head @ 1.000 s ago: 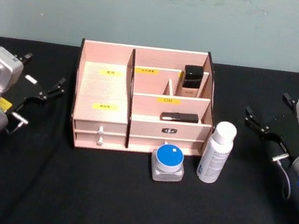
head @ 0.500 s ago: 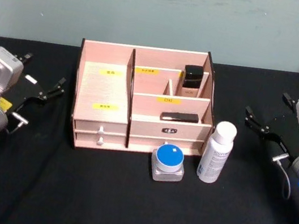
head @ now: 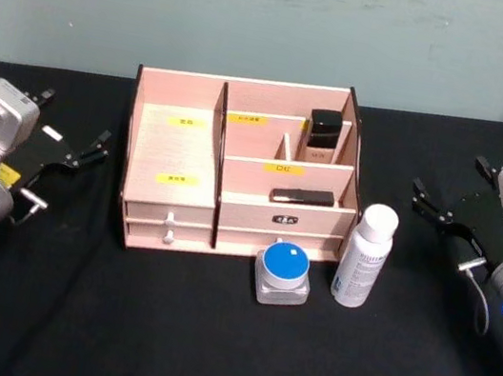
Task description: Pick up the facial cleanser and watermelon frost from the table and place them into the tiered storage box.
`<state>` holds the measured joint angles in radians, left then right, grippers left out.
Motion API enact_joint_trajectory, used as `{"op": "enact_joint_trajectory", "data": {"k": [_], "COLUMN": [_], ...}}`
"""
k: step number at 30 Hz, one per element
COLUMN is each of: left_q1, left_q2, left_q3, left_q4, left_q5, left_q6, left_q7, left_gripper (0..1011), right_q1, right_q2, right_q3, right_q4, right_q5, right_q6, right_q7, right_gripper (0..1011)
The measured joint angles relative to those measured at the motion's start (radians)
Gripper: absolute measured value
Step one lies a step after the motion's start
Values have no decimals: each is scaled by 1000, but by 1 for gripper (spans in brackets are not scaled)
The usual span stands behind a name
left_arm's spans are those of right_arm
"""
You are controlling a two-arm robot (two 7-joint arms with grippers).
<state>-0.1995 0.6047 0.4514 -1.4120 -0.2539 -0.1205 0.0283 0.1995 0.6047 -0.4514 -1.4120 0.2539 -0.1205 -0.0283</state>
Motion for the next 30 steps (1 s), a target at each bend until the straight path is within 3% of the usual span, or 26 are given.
{"op": "enact_joint_trajectory", "data": {"k": [7, 12, 30], "left_q1": [0, 0, 0], "left_q2": [0, 0, 0], "left_q3": [0, 0, 0], "left_q4": [0, 0, 0], "left_q5": [0, 0, 0], "left_q6": [0, 0, 0], "left_q7": [0, 0, 0], "left_gripper": [1010, 1010, 1010], "right_q1": [-3, -35, -274], "right_q2": [-5, 11, 131], "right_q3": [15, 48, 187], "right_q4": [-6, -65, -408], "right_q5": [19, 53, 153], "right_q6": [5, 12, -7], "right_q7": [20, 56, 148], "right_gripper": [1002, 1002, 1002]}}
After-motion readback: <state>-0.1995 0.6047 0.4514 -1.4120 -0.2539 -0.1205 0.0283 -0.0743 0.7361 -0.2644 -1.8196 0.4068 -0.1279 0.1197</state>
